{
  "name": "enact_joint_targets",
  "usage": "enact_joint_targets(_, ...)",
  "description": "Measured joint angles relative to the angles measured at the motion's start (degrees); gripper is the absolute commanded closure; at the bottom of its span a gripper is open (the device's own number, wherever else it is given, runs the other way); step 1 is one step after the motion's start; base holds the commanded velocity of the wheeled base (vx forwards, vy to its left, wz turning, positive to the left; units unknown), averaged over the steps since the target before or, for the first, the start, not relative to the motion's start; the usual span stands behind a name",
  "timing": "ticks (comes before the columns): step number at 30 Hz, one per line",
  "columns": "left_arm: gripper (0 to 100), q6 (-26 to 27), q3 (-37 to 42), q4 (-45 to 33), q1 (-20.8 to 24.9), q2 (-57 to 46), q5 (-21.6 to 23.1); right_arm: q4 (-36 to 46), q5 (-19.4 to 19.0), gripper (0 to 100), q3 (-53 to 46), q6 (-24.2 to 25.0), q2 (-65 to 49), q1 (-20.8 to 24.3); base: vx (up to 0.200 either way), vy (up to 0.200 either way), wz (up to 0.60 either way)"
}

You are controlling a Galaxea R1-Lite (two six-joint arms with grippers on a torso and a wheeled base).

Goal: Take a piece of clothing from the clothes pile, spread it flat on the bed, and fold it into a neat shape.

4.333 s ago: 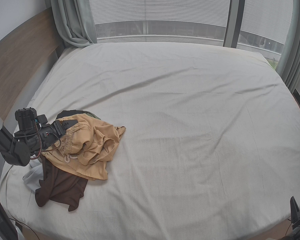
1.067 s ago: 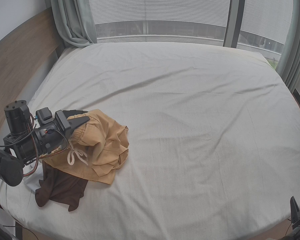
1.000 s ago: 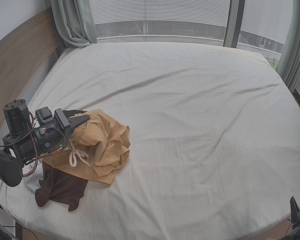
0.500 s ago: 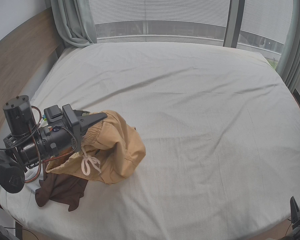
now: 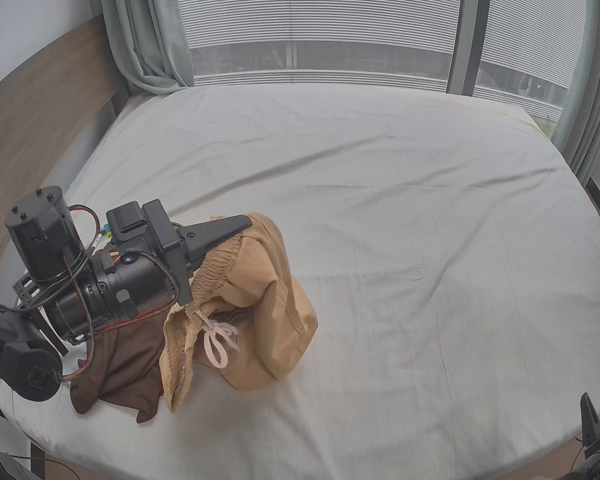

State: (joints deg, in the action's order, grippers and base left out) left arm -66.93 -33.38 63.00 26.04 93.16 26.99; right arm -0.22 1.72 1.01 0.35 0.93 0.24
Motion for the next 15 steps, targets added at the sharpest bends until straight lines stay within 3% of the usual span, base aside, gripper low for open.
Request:
enact_joint_targets(4, 100, -3.5, -1.2, 0.1, 1.9, 0.1, -1.6, 0.0, 0.0, 0, 0.0, 0.0, 0.0, 0.0, 0.000, 0.000, 0.00)
enact_joint_targets(8, 100, -7.4, -3.4, 0.1, 4.8, 0.5, -6.1, 0.0, 0.0, 0, 0.0, 0.0, 0.0, 0.0, 0.000, 0.000, 0.00)
enact_joint_targets(15, 100, -8.8, -7.1, 2.4, 10.3, 3.6, -11.5, 0.0, 0.0, 0, 0.0, 0.0, 0.0, 0.0, 0.000, 0.000, 0.00)
